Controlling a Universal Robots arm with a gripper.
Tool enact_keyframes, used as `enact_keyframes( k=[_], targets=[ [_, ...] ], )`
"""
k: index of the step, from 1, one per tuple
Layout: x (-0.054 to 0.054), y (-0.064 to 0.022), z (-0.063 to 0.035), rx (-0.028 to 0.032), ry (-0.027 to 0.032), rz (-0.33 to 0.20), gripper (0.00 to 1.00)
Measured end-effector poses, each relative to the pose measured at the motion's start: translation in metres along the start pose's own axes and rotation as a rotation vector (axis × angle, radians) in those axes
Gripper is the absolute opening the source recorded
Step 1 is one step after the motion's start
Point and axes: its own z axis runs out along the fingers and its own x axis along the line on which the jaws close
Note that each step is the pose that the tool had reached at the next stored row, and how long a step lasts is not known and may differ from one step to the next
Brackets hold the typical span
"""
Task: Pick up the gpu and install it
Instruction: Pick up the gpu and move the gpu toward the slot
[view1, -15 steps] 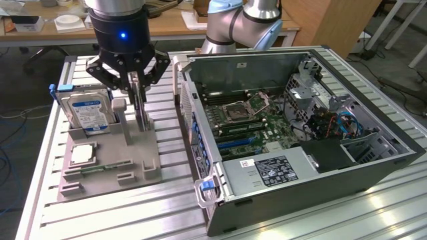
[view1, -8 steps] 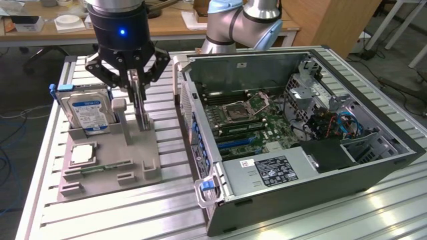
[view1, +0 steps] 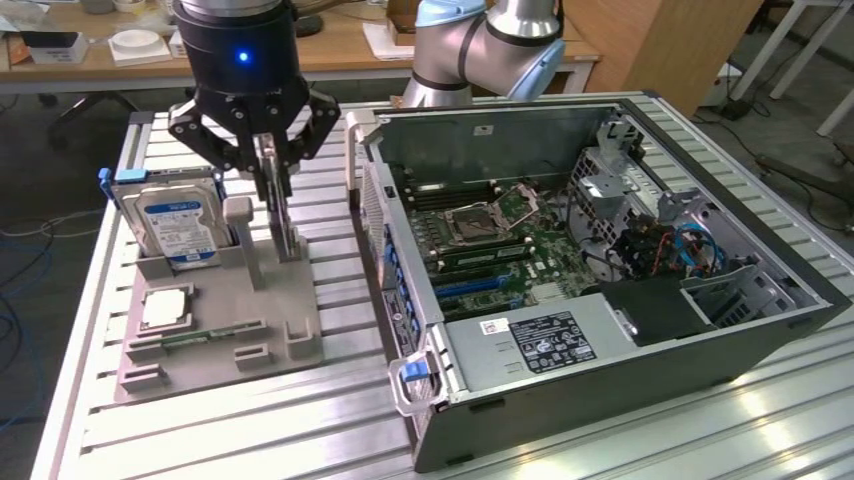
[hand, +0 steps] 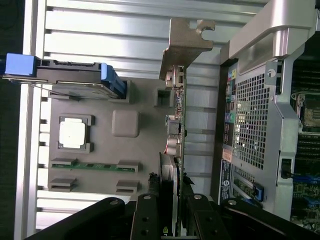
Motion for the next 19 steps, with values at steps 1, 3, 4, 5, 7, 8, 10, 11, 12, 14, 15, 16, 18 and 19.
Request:
enact_keyframes(
  k=[1, 3, 4, 5, 7, 8, 10, 11, 12, 14, 15, 16, 18, 19],
  targets=[
    [0.000, 0.0000, -0.0007, 0.0000, 0.0001, 0.000, 0.27],
    [0.000, 0.0001, -0.0022, -0.0006, 0.0000, 0.000, 0.27],
    [0.000, 0.0001, -0.0029, -0.0008, 0.0000, 0.000, 0.27],
    [0.000, 0.0002, -0.0035, -0.0009, 0.0000, 0.000, 0.27],
    [0.000, 0.0002, -0.0048, -0.0009, 0.0000, 0.000, 0.27],
    [0.000, 0.0003, -0.0054, -0.0009, 0.0001, 0.000, 0.27],
    [0.000, 0.0003, -0.0069, -0.0010, 0.0001, 0.000, 0.27],
    [0.000, 0.0004, -0.0078, -0.0012, 0.0000, 0.000, 0.27],
    [0.000, 0.0004, -0.0087, -0.0015, 0.0000, 0.000, 0.27],
    [0.000, 0.0005, -0.0101, -0.0018, 0.0000, 0.000, 0.27],
    [0.000, 0.0006, -0.0110, -0.0018, 0.0000, 0.000, 0.27],
    [0.000, 0.0006, -0.0121, -0.0018, 0.0000, 0.000, 0.27],
    [0.000, 0.0007, -0.0142, -0.0018, 0.0000, 0.000, 0.27],
    [0.000, 0.0008, -0.0153, -0.0019, 0.0000, 0.000, 0.27]
  ],
)
